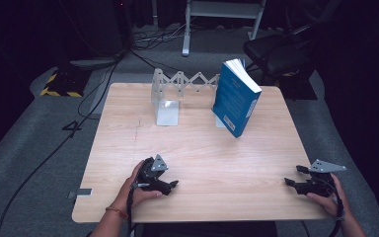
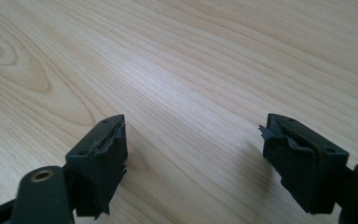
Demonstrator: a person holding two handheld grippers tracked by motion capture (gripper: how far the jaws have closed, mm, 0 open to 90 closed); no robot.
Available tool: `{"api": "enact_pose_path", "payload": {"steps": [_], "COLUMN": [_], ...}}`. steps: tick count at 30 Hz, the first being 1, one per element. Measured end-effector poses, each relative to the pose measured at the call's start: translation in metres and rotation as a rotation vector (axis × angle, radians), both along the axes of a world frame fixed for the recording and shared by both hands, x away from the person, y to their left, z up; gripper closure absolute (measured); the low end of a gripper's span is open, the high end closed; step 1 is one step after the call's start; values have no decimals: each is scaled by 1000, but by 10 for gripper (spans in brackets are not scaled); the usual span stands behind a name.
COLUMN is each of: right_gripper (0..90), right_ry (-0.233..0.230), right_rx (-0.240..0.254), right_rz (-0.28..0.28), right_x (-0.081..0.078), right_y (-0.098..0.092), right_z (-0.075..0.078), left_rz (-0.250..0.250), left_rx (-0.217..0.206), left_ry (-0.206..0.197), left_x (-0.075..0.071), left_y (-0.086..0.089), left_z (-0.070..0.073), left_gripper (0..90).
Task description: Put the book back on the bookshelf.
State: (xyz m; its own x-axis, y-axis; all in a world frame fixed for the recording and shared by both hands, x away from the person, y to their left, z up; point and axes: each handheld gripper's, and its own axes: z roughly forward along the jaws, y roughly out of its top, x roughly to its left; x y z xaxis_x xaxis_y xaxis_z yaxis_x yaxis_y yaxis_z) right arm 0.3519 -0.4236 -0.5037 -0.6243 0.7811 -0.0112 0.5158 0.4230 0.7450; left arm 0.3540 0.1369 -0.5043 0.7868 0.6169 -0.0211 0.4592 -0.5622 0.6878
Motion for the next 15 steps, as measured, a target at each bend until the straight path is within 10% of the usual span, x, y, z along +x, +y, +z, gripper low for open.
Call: {"api": "enact_pose_path", "payload": {"steps": [15], "right_gripper": [209], "right_ry": [9], "right_rx": [6], "right_rz": [-35], "right_x": [-1], "right_y": [-1], "right_z": [0], "left_rz": [5], "left_rx": [0], "left_ry": [0], "left_x": [0], "left_y": [0], "left_z": [0], "left_gripper": [137]}}
